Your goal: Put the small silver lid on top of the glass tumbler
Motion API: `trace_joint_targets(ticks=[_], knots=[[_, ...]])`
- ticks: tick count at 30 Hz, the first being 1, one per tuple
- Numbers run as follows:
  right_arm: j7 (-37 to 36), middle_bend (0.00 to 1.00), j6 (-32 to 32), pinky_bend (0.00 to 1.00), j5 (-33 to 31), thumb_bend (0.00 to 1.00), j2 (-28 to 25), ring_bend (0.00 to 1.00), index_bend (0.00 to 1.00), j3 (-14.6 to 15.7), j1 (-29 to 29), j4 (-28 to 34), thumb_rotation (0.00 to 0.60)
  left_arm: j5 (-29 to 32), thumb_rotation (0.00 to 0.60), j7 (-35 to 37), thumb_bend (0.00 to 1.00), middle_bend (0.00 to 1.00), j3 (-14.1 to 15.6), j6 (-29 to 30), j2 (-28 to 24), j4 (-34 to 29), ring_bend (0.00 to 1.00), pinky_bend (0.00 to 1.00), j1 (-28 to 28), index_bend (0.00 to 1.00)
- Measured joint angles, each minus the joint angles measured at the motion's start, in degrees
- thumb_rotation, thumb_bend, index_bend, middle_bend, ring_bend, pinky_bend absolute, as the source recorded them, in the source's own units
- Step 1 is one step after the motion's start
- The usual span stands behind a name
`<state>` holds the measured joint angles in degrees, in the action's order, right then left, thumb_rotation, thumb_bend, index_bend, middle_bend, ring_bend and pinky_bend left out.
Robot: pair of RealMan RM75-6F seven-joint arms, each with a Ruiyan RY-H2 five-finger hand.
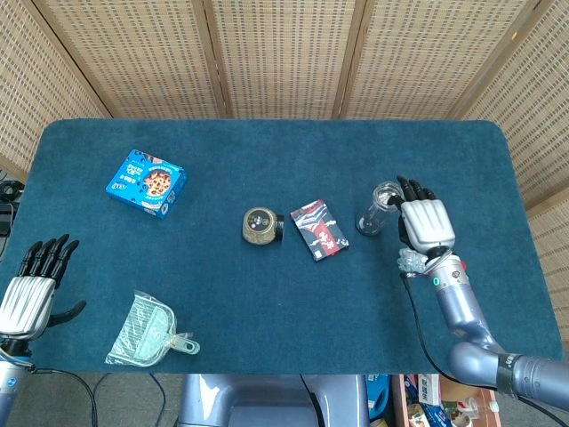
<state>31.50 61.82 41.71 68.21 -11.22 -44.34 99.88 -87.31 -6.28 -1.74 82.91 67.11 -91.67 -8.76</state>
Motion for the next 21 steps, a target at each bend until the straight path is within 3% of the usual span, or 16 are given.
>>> trace_joint_targets(ticks=[16, 21], knots=[[0.2, 0.0, 0.9, 0.2, 0.6, 0.89, 0.3, 0.0, 0.33, -0.1, 0.0, -0.1, 0.6, 0.0, 0.6, 0.2, 0.21, 0.0, -0.1, 0.1, 0.0, 0.0, 0.0, 0.0, 0.0, 0.0], [0.7, 0.0, 2.6, 0.2, 1.4, 0.8, -0.6, 0.0, 0.33, -0.8, 0.0, 1.0, 0.6, -0.1, 0.6, 0.1, 0.21, 0.0, -0.1, 0.1, 0.0, 0.0, 0.0, 0.0, 0.0, 0.0]])
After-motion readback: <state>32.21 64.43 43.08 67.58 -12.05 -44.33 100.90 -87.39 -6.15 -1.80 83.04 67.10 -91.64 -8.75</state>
